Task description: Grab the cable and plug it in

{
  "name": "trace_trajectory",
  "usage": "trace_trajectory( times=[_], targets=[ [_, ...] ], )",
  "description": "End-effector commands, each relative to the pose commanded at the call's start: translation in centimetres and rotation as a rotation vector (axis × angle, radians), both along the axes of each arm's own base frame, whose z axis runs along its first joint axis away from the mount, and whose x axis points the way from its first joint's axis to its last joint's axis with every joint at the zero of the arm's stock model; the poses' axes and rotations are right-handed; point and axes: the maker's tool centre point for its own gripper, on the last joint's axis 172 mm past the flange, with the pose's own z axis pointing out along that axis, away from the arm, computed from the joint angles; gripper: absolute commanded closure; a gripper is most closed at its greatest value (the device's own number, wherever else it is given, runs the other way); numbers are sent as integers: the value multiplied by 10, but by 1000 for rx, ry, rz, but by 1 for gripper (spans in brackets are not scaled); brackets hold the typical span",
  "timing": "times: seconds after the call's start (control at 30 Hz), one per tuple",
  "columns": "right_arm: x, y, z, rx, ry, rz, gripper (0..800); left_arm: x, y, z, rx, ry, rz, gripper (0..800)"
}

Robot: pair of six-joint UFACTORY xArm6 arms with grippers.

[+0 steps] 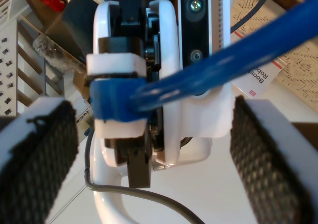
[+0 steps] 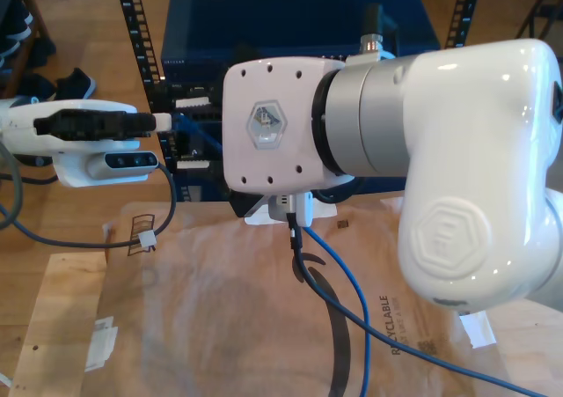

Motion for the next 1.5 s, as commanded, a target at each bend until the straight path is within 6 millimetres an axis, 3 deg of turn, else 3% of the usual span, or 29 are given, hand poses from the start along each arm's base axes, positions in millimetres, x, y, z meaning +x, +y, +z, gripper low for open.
trace_trajectory(
  times=[0.5,0.93,1.13,1.17,1.2,1.23,1.27,1.43,1.5],
  targets=[
    [6,-3,7,15,-21,-22,536,-6,0,2,-5,2,-15,798],
    [6,-3,7,16,-18,-24,595,-6,-1,2,-3,1,-17,798],
    [11,-6,12,27,-36,-42,717,-6,-1,2,-4,1,-18,795],
    [12,-7,14,31,-42,-48,748,-6,-1,2,-4,1,-18,755],
    [13,-7,14,32,-44,-50,767,-6,0,3,-7,-1,-15,528],
    [13,-7,14,31,-45,-50,779,-8,0,7,-18,-8,-23,143],
    [13,-7,14,31,-45,-50,793,-10,1,9,-26,-14,-24,1],
    [13,-7,14,25,-50,-47,799,-8,1,16,-2,-49,-4,1],
    [20,-7,1,9,-34,-59,799,-2,1,15,40,-71,34,1]
  ],
)
